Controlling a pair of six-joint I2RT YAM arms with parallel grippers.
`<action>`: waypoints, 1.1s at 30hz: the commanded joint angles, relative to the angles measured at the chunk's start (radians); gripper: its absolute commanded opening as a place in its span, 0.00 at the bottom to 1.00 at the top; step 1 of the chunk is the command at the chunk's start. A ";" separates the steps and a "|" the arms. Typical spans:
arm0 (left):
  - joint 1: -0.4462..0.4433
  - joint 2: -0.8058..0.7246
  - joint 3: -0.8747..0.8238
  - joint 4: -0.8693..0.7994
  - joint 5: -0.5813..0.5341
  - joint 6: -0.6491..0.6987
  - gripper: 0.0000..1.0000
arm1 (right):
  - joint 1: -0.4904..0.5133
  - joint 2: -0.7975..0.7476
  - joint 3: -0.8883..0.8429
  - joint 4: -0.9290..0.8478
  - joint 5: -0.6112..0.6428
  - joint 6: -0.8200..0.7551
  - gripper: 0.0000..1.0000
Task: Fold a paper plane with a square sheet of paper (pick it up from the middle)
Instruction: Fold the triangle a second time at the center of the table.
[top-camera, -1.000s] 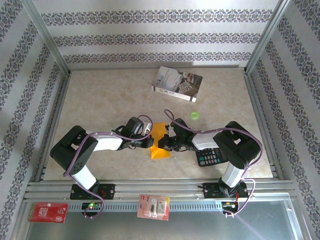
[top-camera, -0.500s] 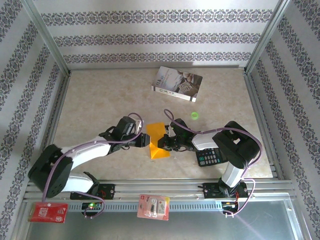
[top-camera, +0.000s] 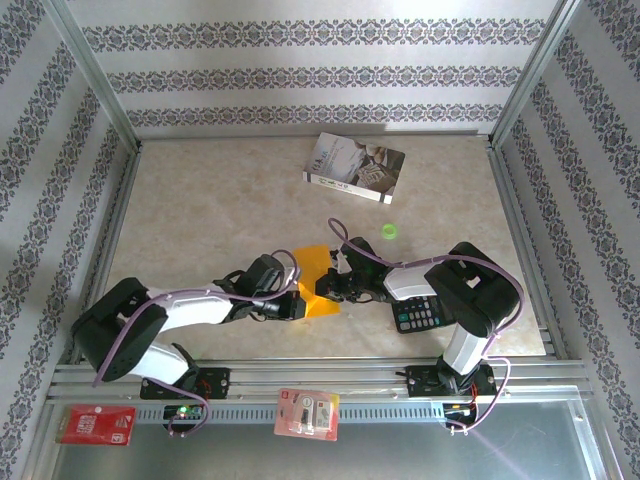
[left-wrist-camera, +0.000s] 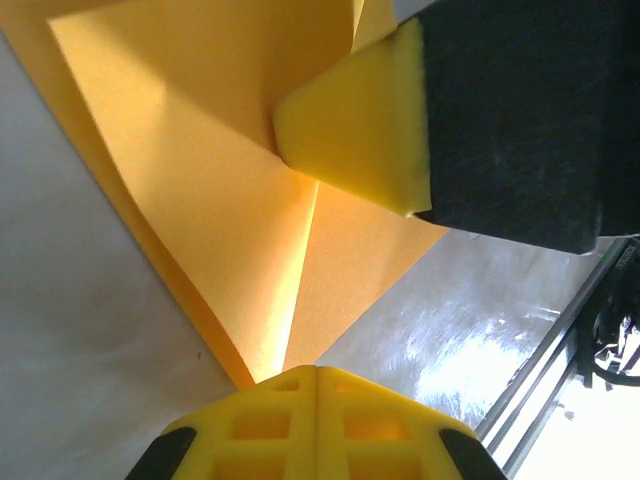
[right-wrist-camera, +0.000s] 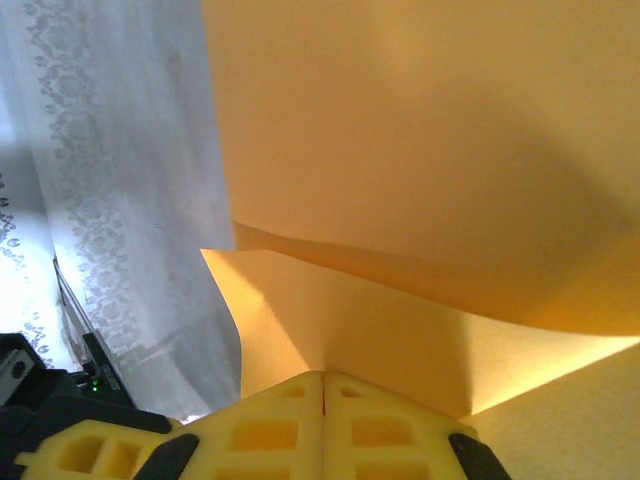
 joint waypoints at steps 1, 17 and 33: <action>-0.015 0.036 0.043 0.064 0.014 -0.019 0.00 | -0.001 0.038 -0.027 -0.064 0.060 0.006 0.04; -0.015 0.111 0.091 -0.039 -0.059 0.060 0.00 | 0.001 0.042 -0.032 -0.064 0.065 0.009 0.04; -0.014 0.085 0.017 -0.072 -0.030 0.066 0.00 | 0.001 0.054 -0.043 -0.070 0.080 0.020 0.03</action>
